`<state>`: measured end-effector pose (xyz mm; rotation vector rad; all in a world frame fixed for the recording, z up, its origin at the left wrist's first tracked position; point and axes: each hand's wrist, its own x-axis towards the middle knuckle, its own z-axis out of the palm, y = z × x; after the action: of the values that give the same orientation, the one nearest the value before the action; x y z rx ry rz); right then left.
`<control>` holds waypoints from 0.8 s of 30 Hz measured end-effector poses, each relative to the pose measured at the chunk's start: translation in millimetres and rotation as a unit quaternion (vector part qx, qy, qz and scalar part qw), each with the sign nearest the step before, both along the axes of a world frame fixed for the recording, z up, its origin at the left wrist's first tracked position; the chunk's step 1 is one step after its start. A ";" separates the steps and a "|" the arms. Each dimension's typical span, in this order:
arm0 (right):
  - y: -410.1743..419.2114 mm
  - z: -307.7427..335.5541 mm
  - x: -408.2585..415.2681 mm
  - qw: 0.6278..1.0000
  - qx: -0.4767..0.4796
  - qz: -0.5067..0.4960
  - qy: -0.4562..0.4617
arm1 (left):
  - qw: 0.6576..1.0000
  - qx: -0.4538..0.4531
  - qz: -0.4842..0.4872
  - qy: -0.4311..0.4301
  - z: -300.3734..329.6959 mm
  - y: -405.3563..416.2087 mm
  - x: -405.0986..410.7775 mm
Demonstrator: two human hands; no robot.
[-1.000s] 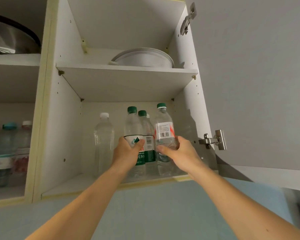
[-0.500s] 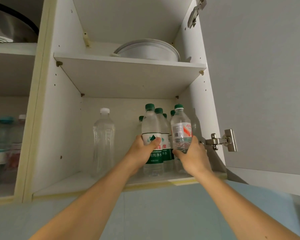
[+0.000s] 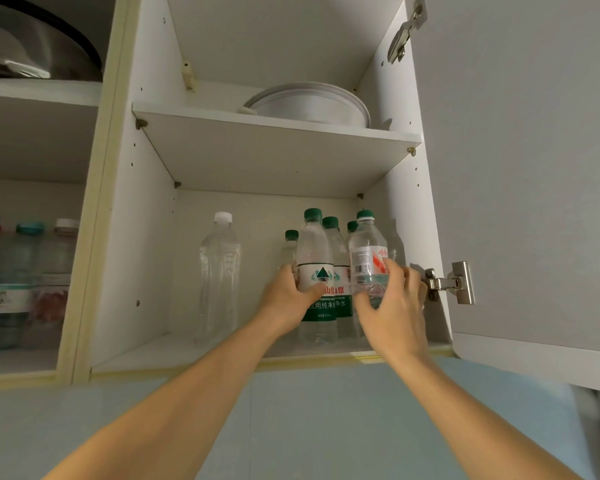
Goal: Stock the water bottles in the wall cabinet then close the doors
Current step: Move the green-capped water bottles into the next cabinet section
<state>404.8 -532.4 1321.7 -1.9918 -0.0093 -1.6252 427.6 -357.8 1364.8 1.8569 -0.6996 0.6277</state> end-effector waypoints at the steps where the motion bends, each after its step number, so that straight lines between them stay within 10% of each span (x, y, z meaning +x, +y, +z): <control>1: 1.3 -0.7 -1.9 1.000 -0.007 -0.002 -0.014 | 0.999 0.017 0.035 -0.033 1.5 9.0 -4.6; 7: 20.0 -3.9 -11.4 0.992 -0.081 0.065 -0.078 | 0.917 0.054 0.267 -0.292 3.0 86.6 -17.9; 16: 77.0 24.0 1.9 0.990 0.003 0.089 0.112 | 0.979 0.013 0.200 -0.024 -9.8 125.3 12.4; 24: 77.4 27.4 9.3 0.980 -0.034 0.102 0.167 | 0.987 0.069 0.145 0.009 -1.6 133.8 33.3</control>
<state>414.1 -454.9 1349.2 -2.2130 -0.1404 -1.1656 460.9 -224.0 1363.2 2.1117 -0.4739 0.7620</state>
